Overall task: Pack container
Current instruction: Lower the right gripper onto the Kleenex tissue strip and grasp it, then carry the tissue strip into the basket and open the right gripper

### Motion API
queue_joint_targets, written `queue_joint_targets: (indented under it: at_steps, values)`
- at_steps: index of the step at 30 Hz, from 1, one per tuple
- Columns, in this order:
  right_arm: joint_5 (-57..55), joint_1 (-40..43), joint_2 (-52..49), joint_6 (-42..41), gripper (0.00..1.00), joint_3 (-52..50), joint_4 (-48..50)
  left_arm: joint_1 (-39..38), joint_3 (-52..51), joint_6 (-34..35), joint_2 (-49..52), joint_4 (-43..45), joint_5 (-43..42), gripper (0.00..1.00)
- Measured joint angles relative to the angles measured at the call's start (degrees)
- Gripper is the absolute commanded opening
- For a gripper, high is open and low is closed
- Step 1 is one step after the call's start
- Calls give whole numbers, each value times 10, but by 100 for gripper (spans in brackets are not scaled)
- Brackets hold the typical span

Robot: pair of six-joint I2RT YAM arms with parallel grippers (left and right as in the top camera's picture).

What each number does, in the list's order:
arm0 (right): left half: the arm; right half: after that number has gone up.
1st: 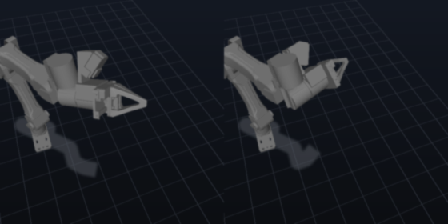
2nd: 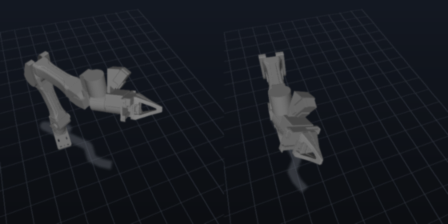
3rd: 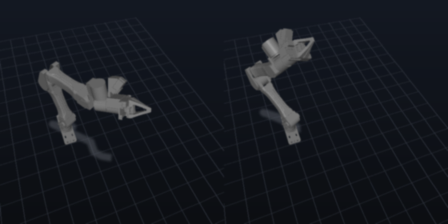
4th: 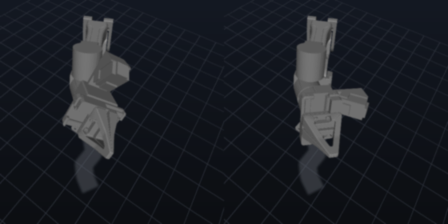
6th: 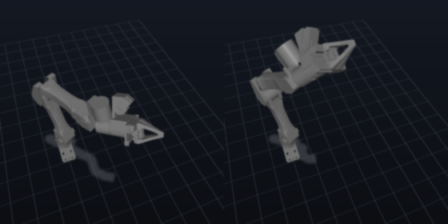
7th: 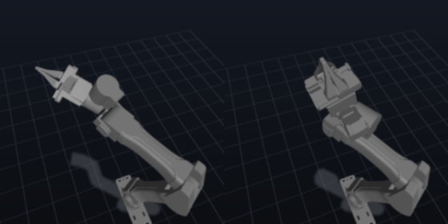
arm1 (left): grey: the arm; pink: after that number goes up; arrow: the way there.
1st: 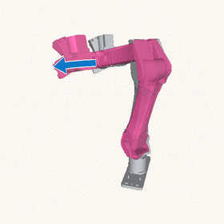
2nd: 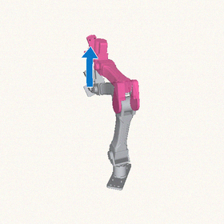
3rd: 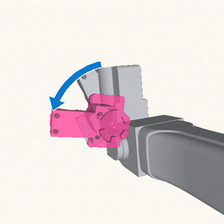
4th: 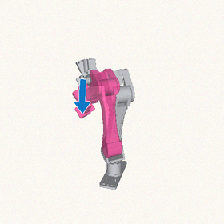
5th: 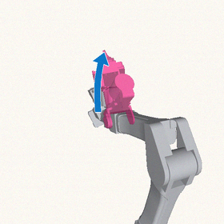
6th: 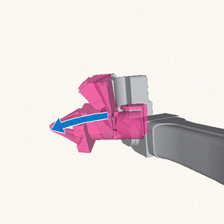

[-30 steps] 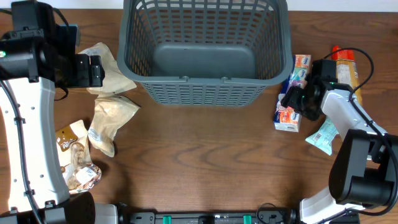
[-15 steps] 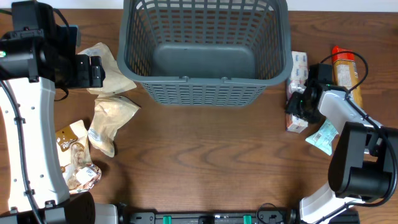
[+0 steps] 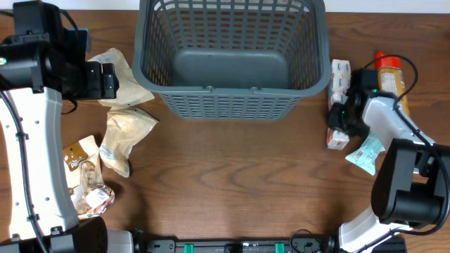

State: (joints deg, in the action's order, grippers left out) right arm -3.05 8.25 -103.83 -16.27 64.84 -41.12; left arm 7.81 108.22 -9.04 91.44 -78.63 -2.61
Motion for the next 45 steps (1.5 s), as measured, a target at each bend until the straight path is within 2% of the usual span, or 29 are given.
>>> queue_joint_targets:
  at_steps: [4,13,17,21,27,31,37,45]
  values:
    - [-12,2,0,9,1,107,-73,0,0,0,0,0,0,95]
    - [-35,0,6,53,1,422,-210,0,0,0,0,-4,0,95]
    - [-43,-21,9,111,1,526,-243,0,0,0,0,-4,0,94]
    - [-31,-92,10,226,1,607,-274,0,0,0,0,-4,0,94]
    - [29,-239,14,441,1,647,-294,0,0,0,0,-4,0,94]
    - [45,-287,11,547,1,647,-300,0,0,0,0,-4,0,94]
    - [69,-289,-24,625,1,650,-307,0,0,0,0,-4,0,94]
    - [96,-289,-165,663,1,650,-312,0,0,0,0,-4,-6,94]
